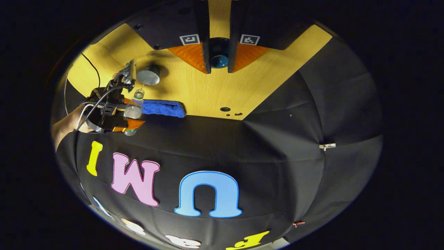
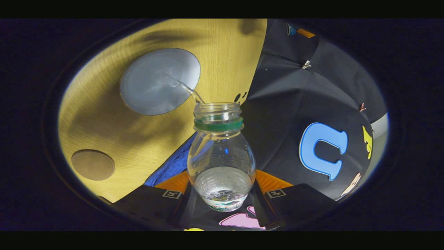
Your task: Open the teacup lid with one hand, grasp the water bottle and pour water into the teacup with the other hand; after pouring, place the water bottle on the coaster and then close the teacup lid.
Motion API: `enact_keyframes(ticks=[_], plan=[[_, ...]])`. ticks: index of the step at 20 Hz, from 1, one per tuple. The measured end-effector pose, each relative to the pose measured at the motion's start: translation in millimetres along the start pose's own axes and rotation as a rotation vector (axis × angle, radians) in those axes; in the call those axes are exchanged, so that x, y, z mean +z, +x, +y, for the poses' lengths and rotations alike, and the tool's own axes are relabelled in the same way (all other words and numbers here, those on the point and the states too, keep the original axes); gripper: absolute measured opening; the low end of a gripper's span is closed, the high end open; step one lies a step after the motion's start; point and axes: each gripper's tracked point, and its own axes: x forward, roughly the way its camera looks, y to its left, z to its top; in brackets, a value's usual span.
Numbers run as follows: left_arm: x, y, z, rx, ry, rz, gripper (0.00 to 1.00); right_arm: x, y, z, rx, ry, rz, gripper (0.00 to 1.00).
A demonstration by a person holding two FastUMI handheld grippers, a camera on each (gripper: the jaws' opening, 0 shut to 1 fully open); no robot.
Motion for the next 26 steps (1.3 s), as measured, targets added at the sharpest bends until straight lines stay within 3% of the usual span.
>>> enact_keyframes(ticks=[1, 9, 15, 20, 23, 26], plan=[[0, 0, 0, 0.001, 0.0, -0.001, 0.24, 0, 0, 0, 0.0, 0.0, -0.001, 0.73], [1, -5, -2, 0.01, 0.01, -0.001, 0.28, -1, 2, 2, 0.013, 0.005, 0.0, 0.73], [8, -7, -12, 0.007, 0.014, -0.006, 0.28, -6, 0, 6, 0.032, 0.116, 0.039, 0.73], [24, -10, -20, 0.005, 0.022, -0.021, 0.28, -19, -14, 15, 0.133, 0.471, 0.136, 0.73], [33, -12, -26, -0.001, 0.029, -0.027, 0.24, -29, -28, 22, 0.2, 0.764, 0.206, 0.7], [42, -14, -36, -0.012, 0.032, -0.03, 0.28, -42, -31, 25, 0.24, 1.051, 0.27, 0.71]])
